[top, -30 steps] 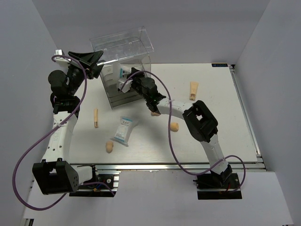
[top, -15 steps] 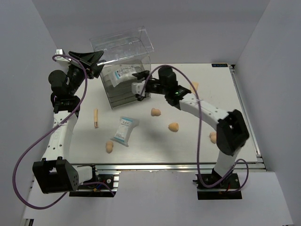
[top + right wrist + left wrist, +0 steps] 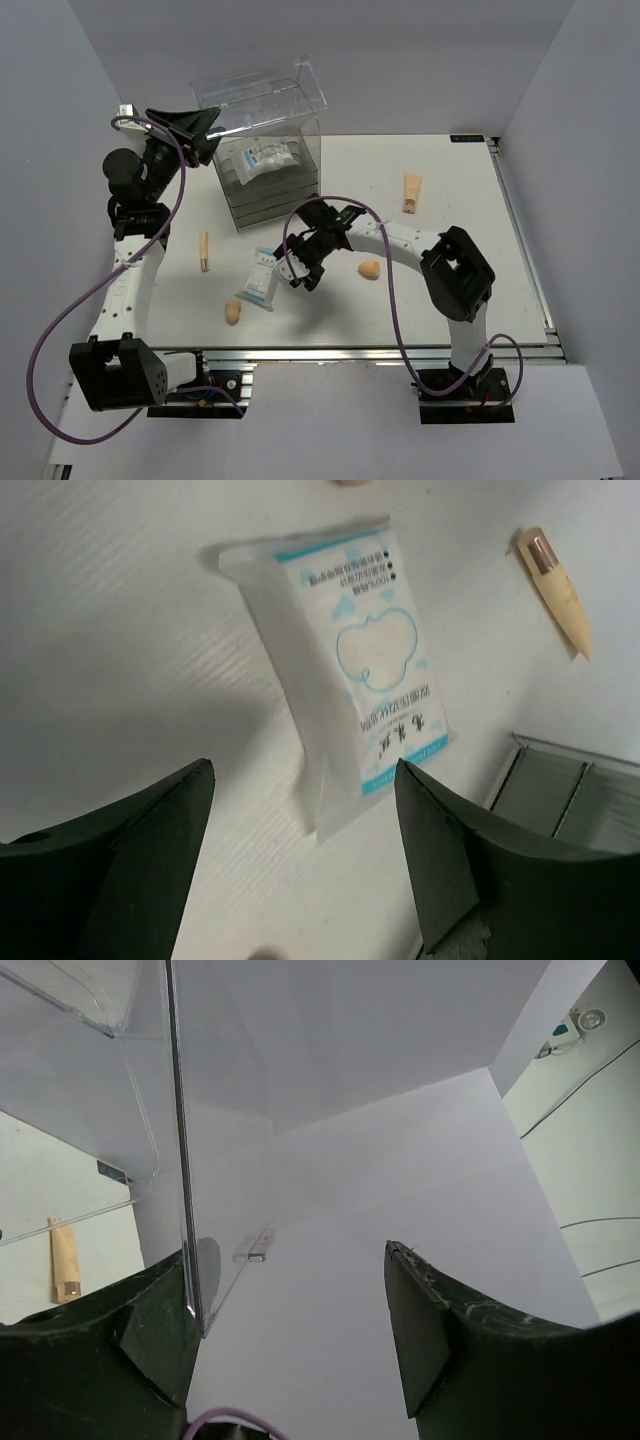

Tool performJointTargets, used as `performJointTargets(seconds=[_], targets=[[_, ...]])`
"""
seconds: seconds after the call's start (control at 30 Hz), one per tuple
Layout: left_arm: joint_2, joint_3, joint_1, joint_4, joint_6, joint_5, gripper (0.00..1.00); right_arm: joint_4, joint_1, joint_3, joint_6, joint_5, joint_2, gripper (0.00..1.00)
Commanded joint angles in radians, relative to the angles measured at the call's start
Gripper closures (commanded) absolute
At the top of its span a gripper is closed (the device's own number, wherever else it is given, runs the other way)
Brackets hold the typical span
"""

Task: Organize the makeup

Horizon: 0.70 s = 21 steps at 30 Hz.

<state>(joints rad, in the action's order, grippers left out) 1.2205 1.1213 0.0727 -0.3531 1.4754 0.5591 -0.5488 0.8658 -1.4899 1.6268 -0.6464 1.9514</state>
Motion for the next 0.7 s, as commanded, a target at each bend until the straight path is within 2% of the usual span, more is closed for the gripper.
performJointTargets(seconds=[0.0,0.27,0.47,0.57,0.6,0.67], targets=[[-0.027,0.014,0.002,-0.053,0.002,0.019,0.22,0.087,0.048,-0.013,-0.068,0.092,-0.006,0.22],[-0.019,0.023,0.002,-0.047,0.003,0.025,0.22,0.357,0.13,0.055,-0.15,0.203,0.052,0.21],[-0.016,0.026,0.002,-0.035,0.002,0.028,0.22,0.431,0.139,0.106,-0.151,0.254,0.086,0.29],[-0.018,0.025,0.002,-0.029,-0.001,0.032,0.22,0.466,0.141,0.112,-0.177,0.287,0.104,0.41],[-0.018,0.023,0.001,-0.029,-0.001,0.032,0.22,0.49,0.141,0.114,-0.189,0.294,0.109,0.56],[-0.019,0.023,0.002,-0.027,0.0,0.032,0.22,0.513,0.139,0.117,-0.234,0.297,0.11,0.7]])
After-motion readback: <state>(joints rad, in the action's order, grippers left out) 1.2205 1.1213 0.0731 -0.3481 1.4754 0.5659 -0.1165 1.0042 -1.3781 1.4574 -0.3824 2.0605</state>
